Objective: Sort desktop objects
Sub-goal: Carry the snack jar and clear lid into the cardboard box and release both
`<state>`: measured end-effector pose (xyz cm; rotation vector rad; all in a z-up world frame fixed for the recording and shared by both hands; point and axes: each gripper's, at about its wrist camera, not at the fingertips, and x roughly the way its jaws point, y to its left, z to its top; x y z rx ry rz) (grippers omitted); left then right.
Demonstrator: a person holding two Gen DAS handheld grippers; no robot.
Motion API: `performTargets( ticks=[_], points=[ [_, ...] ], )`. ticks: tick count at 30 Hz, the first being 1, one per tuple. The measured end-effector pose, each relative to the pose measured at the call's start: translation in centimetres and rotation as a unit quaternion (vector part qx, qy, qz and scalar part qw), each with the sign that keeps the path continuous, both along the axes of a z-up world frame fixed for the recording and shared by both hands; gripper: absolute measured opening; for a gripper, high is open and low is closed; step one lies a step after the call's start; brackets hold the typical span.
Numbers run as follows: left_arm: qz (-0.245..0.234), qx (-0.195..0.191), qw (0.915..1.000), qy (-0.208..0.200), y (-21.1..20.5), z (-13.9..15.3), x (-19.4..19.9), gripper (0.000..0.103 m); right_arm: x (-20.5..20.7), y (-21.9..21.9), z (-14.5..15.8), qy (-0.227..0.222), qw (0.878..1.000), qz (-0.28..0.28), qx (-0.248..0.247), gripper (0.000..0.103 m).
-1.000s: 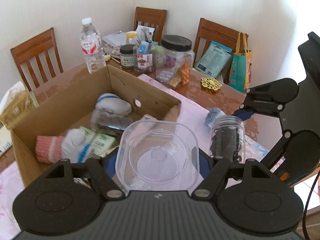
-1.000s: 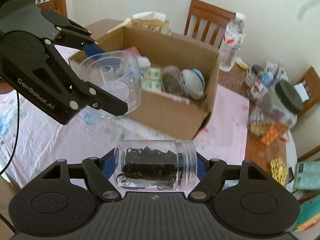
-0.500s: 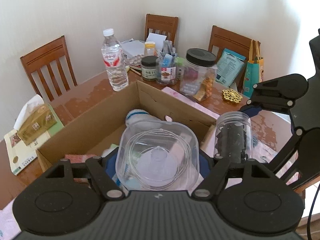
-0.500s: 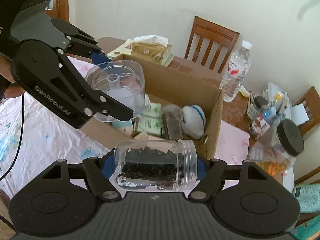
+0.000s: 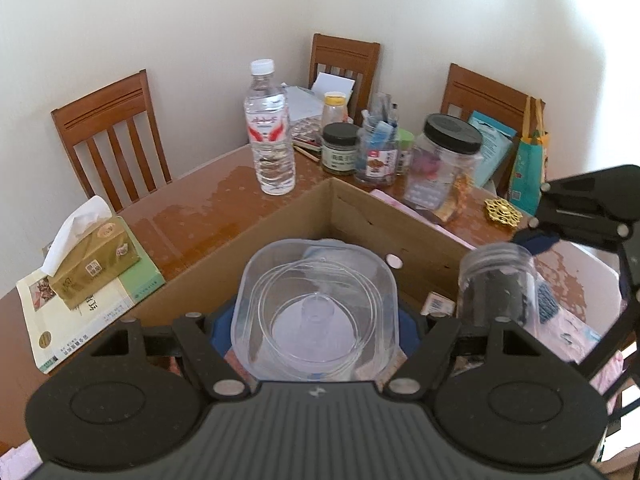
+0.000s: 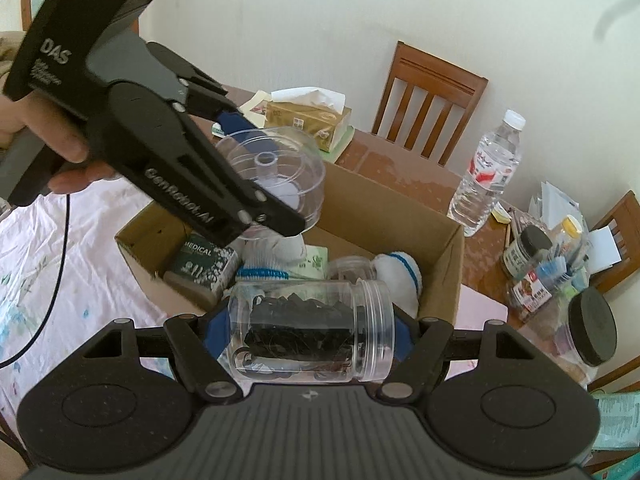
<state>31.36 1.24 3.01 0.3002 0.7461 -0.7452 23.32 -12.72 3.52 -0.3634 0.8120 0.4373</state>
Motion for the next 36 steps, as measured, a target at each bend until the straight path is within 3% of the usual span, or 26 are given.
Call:
performTargets(
  ticks=[5, 9, 23, 29, 36],
  points=[
    [0.004, -0.003, 1.0000, 0.002, 0.4, -0.5, 1.7, 0.075, 1.2, 1.0, -0.2, 0.002, 1.000, 0.005, 0.004, 0.079],
    [0.005, -0.001, 1.0000, 0.004, 0.3, -1.0, 2.8, 0.075, 1.4, 1.5, -0.3, -0.003, 1.000, 0.006, 0.002, 0.088],
    [-0.002, 0.009, 0.9997, 0.021, -1.2, -3.3, 5.5, 0.075, 1.0, -0.6, -1.4, 0.017, 0.999, -0.043, 0.004, 0.089],
    [0.003, 0.018, 0.9997, 0.015, -1.7, -3.8, 6.1, 0.086, 0.4, -1.3, -1.5, 0.014, 0.998, -0.061, 0.007, 0.100],
    [0.000, 0.023, 0.9996, 0.019, -1.4, -3.4, 5.1, 0.089, -0.9, -2.2, -1.8, 0.017, 0.996, -0.091, 0.012, 0.103]
  ],
)
